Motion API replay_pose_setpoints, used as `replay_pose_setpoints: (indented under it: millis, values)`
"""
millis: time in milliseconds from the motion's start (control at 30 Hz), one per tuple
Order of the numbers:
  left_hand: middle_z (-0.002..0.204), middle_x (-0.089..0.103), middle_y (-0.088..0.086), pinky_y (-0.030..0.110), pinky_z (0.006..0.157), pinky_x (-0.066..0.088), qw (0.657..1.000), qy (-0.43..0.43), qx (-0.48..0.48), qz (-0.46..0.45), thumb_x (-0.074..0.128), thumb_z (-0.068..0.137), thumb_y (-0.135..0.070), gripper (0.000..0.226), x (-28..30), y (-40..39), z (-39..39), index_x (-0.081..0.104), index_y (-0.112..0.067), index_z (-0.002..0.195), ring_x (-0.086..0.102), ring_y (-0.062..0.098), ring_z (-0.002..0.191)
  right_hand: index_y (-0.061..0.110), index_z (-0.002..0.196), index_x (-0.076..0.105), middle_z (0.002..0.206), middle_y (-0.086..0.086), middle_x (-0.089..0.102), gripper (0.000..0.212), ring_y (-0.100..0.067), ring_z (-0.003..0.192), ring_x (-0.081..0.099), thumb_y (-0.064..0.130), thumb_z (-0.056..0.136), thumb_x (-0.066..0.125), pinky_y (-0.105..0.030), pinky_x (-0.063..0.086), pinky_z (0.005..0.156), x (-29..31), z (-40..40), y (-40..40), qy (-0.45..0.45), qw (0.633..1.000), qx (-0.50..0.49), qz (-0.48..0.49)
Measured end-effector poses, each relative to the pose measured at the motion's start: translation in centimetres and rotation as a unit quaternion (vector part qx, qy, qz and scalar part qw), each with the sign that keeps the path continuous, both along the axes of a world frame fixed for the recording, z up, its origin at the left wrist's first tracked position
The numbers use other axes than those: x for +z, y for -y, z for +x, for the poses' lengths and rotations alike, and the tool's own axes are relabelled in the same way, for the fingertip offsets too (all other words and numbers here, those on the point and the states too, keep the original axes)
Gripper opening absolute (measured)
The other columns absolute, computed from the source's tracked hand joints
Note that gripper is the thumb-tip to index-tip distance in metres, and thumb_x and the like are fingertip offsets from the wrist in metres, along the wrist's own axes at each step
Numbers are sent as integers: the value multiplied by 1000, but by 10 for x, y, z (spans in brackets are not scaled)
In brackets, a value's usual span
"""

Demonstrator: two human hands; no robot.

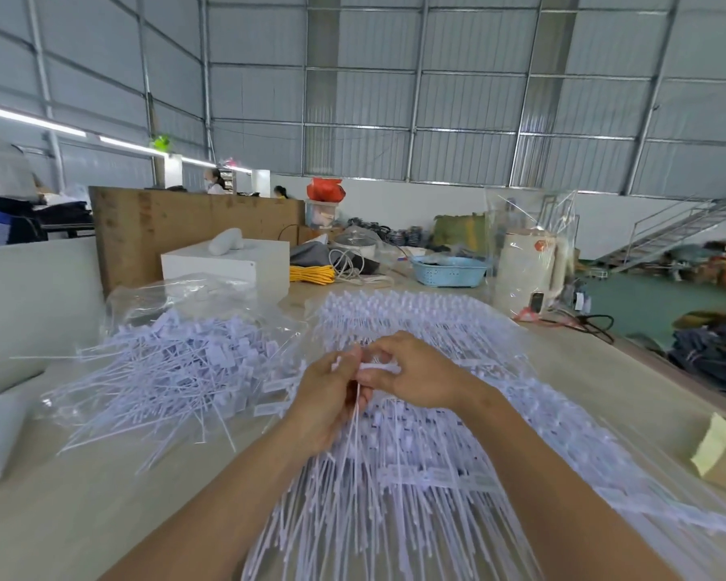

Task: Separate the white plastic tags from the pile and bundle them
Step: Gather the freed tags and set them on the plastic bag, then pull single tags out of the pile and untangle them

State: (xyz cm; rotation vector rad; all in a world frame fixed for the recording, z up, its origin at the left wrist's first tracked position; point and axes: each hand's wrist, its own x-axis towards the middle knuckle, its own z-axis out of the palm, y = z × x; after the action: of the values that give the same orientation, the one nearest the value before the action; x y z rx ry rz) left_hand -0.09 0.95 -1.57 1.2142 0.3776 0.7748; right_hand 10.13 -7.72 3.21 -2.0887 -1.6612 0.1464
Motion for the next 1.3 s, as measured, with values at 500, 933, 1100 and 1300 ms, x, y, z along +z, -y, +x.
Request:
replay_pose_setpoints:
  millis: [500,933,1100,1300]
  values:
    - [48,53,4,19,38,37,996,-46,-23,72,54,94,-26,22,-9,8,5,57,-6,85,46,12,39,26,68,49,75,5,51,27,-19,82,52,37,90,59,-33,43,73,5,6,16,107,991,-23,-77]
    - [46,50,-1,16,38,29,974,-126,-15,190,51,96,-33,27,-2,10,4,54,-11,80,36,8,34,20,109,67,105,-6,68,20,-22,97,58,19,90,60,-35,48,83,-4,16,16,113,993,24,-15]
    - [51,44,4,15,37,26,958,-165,-61,228,52,96,-29,29,3,7,-2,53,-12,73,36,6,33,23,79,61,79,6,55,11,-17,83,47,24,90,58,-28,32,66,-1,25,27,212,974,15,-72]
    - [52,55,5,18,37,36,996,-20,-73,55,48,96,-27,25,10,8,-3,58,-10,80,43,12,38,33,64,47,68,6,51,34,-15,64,52,20,94,56,-32,44,66,17,46,58,43,998,6,54]
